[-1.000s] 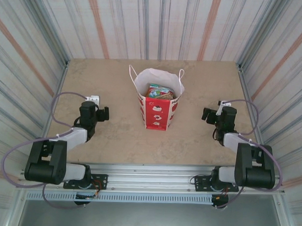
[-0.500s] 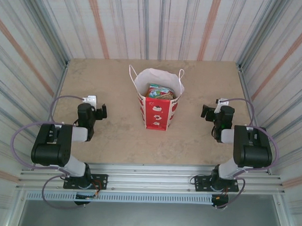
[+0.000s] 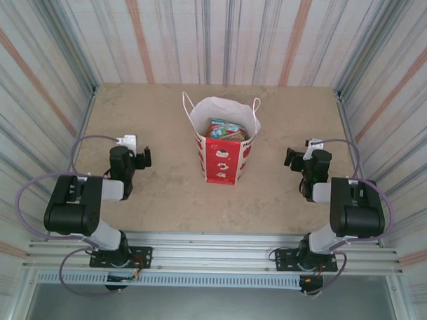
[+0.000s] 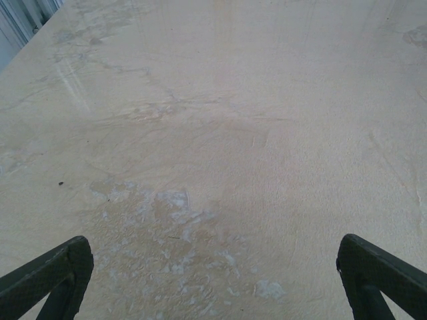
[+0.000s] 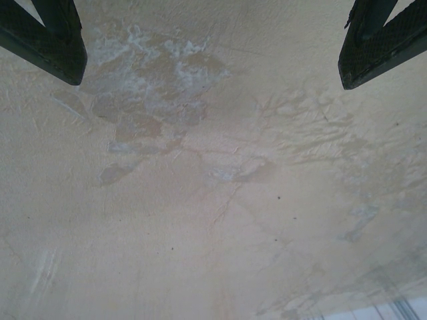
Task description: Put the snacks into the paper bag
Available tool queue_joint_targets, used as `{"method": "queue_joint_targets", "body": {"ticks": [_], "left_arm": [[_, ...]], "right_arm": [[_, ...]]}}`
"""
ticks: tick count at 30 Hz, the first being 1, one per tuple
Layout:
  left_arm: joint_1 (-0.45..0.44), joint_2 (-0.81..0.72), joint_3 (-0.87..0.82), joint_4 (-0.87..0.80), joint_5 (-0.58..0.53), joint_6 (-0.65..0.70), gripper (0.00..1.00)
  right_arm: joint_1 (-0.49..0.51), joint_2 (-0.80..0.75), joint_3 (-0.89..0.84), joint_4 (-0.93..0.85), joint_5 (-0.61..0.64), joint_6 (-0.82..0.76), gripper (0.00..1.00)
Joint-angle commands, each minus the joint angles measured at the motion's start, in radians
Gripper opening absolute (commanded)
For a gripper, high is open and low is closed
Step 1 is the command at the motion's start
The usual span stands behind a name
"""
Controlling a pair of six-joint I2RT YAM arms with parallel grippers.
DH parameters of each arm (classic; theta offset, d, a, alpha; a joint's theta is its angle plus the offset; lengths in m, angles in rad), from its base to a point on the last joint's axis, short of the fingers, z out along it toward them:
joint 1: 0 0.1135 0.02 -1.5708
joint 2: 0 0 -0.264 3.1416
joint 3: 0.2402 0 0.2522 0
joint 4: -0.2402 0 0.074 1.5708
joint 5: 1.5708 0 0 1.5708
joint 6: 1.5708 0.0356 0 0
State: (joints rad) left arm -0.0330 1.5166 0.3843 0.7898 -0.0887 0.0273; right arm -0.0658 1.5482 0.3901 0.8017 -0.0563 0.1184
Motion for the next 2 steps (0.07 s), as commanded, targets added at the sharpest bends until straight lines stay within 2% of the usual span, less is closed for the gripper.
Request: {"method": "queue_joint_targets", "body": {"ticks": [1, 2], "left_arm": [[-0.004, -0.011, 0.011, 0.022, -0.005, 0.012, 0.99], [-0.005, -0.010, 0.013, 0.020, -0.005, 0.012, 0.99]], "right_arm": [[0.003, -0.002, 0.011, 0.022, -0.004, -0.024, 0.99], [0.004, -0.003, 0.011, 0.021, -0.004, -0.025, 0.99]]}}
